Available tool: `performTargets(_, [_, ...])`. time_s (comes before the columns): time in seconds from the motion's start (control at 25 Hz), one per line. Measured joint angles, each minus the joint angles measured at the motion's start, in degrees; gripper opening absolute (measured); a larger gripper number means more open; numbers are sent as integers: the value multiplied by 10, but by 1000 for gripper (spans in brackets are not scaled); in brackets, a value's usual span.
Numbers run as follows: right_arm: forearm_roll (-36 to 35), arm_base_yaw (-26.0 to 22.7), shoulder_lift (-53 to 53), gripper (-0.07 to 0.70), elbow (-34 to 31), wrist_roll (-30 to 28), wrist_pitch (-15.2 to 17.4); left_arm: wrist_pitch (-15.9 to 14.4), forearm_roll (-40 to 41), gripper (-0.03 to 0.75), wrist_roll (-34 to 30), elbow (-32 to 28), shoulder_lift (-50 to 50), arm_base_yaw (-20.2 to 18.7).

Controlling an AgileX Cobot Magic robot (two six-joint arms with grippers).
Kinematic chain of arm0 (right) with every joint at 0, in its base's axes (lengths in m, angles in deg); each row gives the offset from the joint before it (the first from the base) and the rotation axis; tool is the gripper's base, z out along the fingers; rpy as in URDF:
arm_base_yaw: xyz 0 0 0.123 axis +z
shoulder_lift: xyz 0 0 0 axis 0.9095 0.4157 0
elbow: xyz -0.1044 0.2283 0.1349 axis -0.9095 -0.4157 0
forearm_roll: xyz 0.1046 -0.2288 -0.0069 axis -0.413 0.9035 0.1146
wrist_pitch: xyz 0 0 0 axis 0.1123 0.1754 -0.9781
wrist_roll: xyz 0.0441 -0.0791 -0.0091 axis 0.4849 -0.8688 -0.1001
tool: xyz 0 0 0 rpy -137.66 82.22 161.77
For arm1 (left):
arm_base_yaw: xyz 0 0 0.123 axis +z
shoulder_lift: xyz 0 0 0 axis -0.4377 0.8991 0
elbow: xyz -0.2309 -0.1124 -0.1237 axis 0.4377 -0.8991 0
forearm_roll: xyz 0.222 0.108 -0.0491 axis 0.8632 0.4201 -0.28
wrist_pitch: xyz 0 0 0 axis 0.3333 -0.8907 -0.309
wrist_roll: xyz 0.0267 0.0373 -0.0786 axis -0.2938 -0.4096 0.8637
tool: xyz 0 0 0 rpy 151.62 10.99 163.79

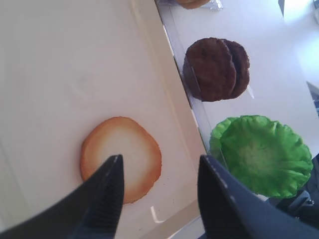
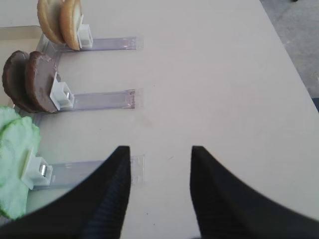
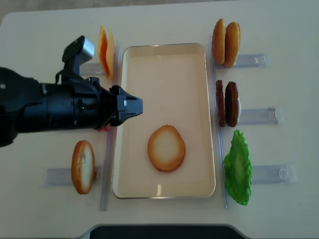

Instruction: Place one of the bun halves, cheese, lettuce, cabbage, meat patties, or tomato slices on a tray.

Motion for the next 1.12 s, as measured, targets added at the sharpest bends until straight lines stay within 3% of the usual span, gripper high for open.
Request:
performTargets(0.32, [0, 0, 0, 307, 0, 0, 0, -125, 274, 372, 223, 102, -6, 0])
performTargets(0.56, [0, 0, 0, 307, 0, 0, 0, -215, 430, 372, 334, 149, -6, 0])
performTargets(0.76, [0, 0, 0, 307, 0, 0, 0, -267, 470, 372, 354, 158, -6, 23])
performTargets(1.12, [0, 0, 0, 306, 0, 0, 0, -347, 543, 372, 353, 158, -6, 147])
